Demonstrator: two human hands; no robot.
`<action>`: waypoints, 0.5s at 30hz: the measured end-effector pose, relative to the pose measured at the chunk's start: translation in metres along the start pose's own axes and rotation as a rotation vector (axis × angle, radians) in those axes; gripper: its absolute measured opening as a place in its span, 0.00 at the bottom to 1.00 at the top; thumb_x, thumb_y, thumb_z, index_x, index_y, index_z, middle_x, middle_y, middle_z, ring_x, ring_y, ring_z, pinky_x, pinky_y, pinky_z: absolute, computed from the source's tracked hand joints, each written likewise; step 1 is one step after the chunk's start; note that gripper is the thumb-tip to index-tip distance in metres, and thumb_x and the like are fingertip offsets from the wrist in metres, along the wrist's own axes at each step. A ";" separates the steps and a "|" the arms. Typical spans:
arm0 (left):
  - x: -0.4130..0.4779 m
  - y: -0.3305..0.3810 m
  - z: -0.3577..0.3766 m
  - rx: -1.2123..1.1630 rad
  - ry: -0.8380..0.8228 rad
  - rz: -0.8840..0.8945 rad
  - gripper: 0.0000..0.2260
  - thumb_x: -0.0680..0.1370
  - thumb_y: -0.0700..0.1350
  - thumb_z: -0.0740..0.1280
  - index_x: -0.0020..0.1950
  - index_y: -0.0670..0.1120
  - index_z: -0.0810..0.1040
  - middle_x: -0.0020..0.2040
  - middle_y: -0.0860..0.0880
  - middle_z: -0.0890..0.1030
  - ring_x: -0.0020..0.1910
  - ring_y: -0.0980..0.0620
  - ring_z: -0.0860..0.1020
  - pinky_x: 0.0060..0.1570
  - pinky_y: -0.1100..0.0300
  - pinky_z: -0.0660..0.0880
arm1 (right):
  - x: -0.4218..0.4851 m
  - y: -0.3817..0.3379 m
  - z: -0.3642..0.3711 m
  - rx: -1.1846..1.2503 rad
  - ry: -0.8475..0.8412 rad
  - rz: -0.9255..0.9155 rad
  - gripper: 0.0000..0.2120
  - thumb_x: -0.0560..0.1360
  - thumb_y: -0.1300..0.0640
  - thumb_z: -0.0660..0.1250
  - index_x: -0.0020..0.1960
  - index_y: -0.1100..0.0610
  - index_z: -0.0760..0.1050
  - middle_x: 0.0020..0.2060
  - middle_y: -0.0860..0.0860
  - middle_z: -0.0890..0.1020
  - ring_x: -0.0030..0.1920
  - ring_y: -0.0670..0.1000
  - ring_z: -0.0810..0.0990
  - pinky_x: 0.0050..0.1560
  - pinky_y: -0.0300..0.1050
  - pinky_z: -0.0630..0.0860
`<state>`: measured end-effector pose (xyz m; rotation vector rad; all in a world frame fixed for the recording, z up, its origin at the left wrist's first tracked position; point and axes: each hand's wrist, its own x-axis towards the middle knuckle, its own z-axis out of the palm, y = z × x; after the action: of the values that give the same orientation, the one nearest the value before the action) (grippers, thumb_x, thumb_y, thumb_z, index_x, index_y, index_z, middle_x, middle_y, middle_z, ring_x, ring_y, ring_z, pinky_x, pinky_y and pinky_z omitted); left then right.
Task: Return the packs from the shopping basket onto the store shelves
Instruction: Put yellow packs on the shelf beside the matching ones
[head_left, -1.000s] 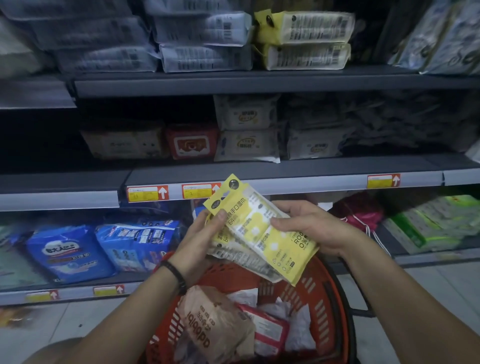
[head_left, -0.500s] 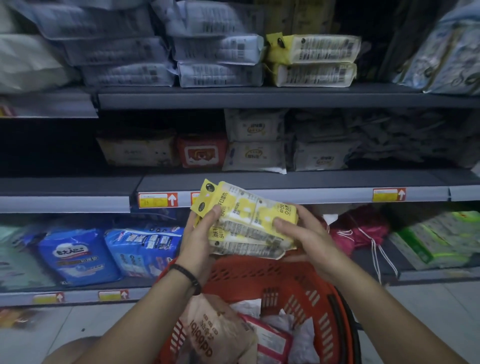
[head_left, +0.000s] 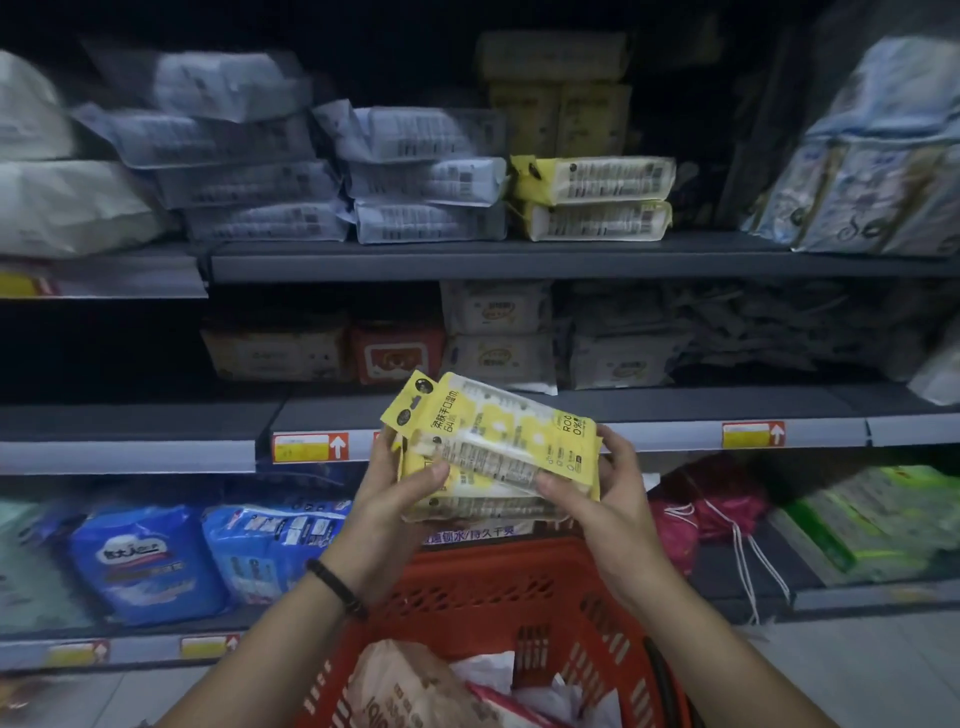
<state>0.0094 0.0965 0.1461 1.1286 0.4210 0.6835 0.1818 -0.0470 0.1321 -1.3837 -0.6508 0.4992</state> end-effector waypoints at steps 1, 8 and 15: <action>0.000 0.005 0.002 0.049 -0.001 0.027 0.35 0.70 0.39 0.74 0.73 0.54 0.65 0.62 0.50 0.83 0.57 0.45 0.85 0.47 0.47 0.84 | -0.001 -0.007 -0.001 -0.015 0.016 -0.028 0.42 0.64 0.51 0.84 0.73 0.45 0.67 0.60 0.46 0.85 0.58 0.47 0.86 0.66 0.58 0.80; -0.002 0.056 0.054 0.513 -0.074 0.176 0.28 0.74 0.28 0.74 0.61 0.58 0.73 0.50 0.51 0.87 0.50 0.57 0.86 0.43 0.65 0.82 | -0.029 -0.061 -0.006 -0.100 0.268 -0.259 0.18 0.74 0.50 0.77 0.64 0.47 0.82 0.50 0.40 0.88 0.52 0.42 0.86 0.53 0.47 0.82; 0.014 0.113 0.114 0.635 -0.042 0.392 0.24 0.74 0.38 0.78 0.60 0.62 0.75 0.52 0.63 0.86 0.49 0.63 0.85 0.44 0.67 0.81 | -0.004 -0.128 -0.026 -0.191 0.299 -0.348 0.24 0.77 0.46 0.74 0.72 0.45 0.75 0.53 0.34 0.85 0.53 0.36 0.84 0.49 0.37 0.77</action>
<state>0.0591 0.0581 0.2946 1.8553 0.3941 0.8945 0.1903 -0.0853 0.2569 -1.4480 -0.6866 -0.0491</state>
